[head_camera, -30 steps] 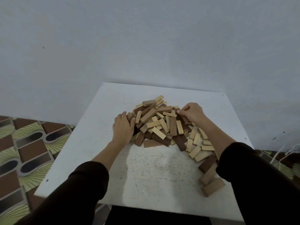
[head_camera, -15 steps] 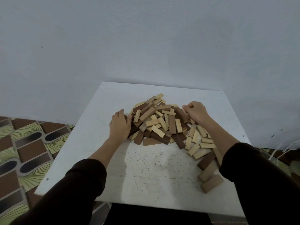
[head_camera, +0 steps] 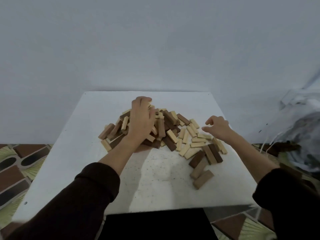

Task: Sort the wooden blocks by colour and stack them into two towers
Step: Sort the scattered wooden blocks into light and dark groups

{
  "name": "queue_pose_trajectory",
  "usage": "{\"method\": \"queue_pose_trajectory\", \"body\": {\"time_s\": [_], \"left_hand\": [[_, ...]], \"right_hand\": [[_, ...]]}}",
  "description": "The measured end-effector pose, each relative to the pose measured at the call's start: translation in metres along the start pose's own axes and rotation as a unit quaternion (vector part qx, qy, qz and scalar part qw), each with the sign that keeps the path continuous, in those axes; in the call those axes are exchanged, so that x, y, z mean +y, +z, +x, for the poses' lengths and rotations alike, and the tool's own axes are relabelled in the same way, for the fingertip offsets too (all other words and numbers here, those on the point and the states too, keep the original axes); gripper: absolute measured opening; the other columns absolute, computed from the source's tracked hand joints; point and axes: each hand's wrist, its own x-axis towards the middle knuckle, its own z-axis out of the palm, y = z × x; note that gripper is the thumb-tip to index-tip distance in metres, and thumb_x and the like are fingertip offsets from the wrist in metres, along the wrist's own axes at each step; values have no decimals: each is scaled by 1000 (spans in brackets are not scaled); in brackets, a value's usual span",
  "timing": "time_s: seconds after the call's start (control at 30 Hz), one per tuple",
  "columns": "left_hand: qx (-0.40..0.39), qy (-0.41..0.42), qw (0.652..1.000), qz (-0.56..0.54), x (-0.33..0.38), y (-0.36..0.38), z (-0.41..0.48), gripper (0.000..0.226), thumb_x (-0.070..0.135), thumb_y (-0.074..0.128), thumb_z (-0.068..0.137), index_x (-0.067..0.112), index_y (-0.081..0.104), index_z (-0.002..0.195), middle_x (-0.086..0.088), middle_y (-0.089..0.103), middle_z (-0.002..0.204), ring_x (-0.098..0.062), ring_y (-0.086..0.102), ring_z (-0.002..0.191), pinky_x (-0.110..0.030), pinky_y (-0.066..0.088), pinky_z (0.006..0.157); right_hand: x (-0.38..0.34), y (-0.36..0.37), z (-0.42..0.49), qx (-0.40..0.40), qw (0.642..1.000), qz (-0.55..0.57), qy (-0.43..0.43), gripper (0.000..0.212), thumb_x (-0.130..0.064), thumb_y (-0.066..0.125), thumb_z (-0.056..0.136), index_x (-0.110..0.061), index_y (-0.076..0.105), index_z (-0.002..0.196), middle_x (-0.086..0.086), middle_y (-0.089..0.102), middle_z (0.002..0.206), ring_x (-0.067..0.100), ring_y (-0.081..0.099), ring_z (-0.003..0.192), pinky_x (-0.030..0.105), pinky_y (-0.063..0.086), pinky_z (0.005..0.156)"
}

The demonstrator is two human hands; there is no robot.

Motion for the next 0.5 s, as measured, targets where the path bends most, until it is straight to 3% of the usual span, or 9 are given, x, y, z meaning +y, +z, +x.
{"method": "queue_pose_trajectory", "body": {"time_s": [0.1,0.2,0.33,0.4,0.5], "left_hand": [[-67,55,996,4,29,24,-11,28,13,46,96,2,52,121,-13,47,124,-24,40,117,-36,39,99],[-175,77,981,-4,47,43,-34,27,19,49,96,6,52,120,-11,46,125,-24,40,119,-30,35,99],[-348,106,930,44,52,66,-67,67,52,58,88,6,43,134,-10,42,135,-23,36,126,-30,30,100],[-374,126,914,94,53,74,-79,85,64,62,78,9,39,137,-8,41,137,-23,35,126,-33,30,103],[-375,140,908,123,55,80,-87,94,70,66,69,12,36,137,-5,41,136,-23,35,124,-35,30,105]], "right_hand": [[21,1,-19,-16,999,-35,37,41,-31,63,88,-12,49,122,16,36,134,35,31,126,40,30,100],[30,7,-38,-33,997,-49,46,56,-37,64,87,-14,41,133,18,33,137,37,31,127,39,30,102],[39,22,-53,-61,995,-74,23,74,-43,68,81,-17,32,141,15,28,141,35,27,129,41,30,103],[42,27,-55,-52,996,-72,19,77,-41,71,79,-19,32,141,13,26,142,33,25,130,43,33,101],[45,28,-54,-36,997,-62,16,70,-33,70,82,-17,33,139,13,28,140,33,26,128,42,35,99]]}}
